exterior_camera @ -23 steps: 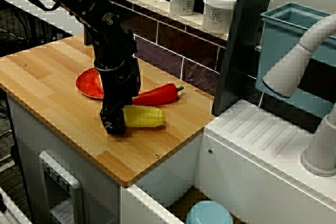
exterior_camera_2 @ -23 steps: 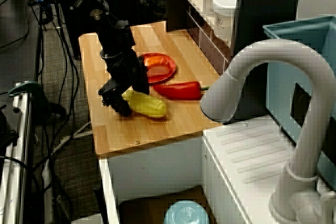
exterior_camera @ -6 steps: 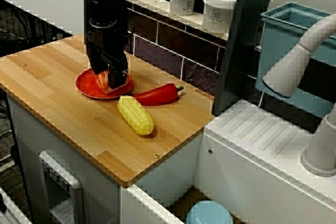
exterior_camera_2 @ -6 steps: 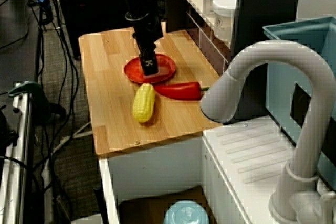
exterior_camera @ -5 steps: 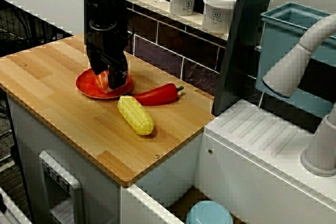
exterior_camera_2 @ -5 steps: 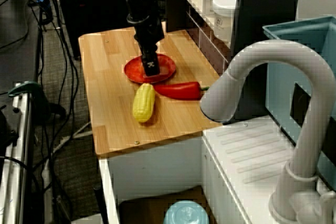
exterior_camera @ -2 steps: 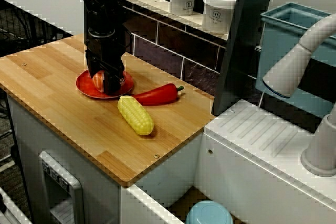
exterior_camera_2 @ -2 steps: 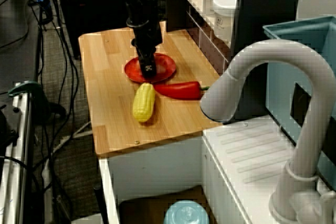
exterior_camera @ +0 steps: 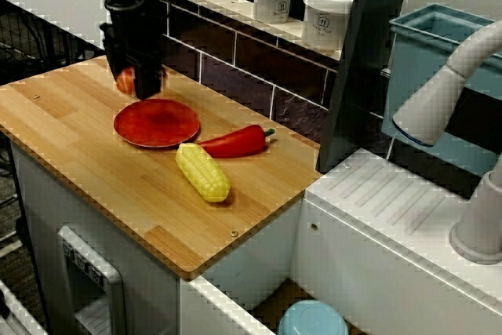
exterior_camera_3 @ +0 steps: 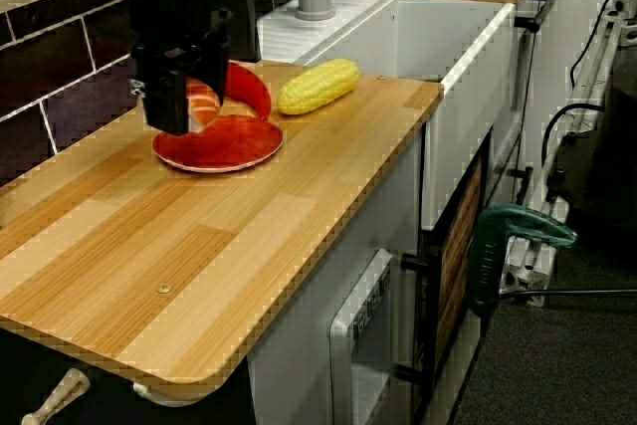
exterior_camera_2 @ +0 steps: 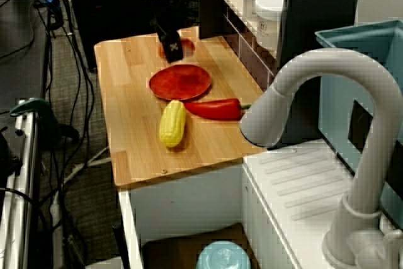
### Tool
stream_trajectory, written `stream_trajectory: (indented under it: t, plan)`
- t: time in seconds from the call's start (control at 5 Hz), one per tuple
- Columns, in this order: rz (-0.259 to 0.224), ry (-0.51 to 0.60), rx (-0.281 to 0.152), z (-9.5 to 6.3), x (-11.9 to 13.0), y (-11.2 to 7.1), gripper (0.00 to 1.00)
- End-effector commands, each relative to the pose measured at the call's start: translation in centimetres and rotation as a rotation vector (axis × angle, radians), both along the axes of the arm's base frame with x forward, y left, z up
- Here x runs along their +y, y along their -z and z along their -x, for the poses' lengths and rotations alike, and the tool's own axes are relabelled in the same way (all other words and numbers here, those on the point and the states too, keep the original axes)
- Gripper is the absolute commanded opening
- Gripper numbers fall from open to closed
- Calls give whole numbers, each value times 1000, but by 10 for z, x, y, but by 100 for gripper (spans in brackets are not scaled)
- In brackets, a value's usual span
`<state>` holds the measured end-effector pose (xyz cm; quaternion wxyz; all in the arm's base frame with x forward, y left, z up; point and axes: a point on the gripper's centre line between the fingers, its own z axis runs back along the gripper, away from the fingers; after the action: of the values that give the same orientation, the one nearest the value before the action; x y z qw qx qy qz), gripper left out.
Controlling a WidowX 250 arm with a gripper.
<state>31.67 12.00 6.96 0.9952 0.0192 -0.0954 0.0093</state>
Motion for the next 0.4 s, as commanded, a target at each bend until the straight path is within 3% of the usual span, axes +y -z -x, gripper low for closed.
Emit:
stream_trajectory:
  t: [0.0,0.2]
  plan:
    - [-33,-79,-65,17,60,-28,0]
    - [-58,-95,-51,31,87,-26,0]
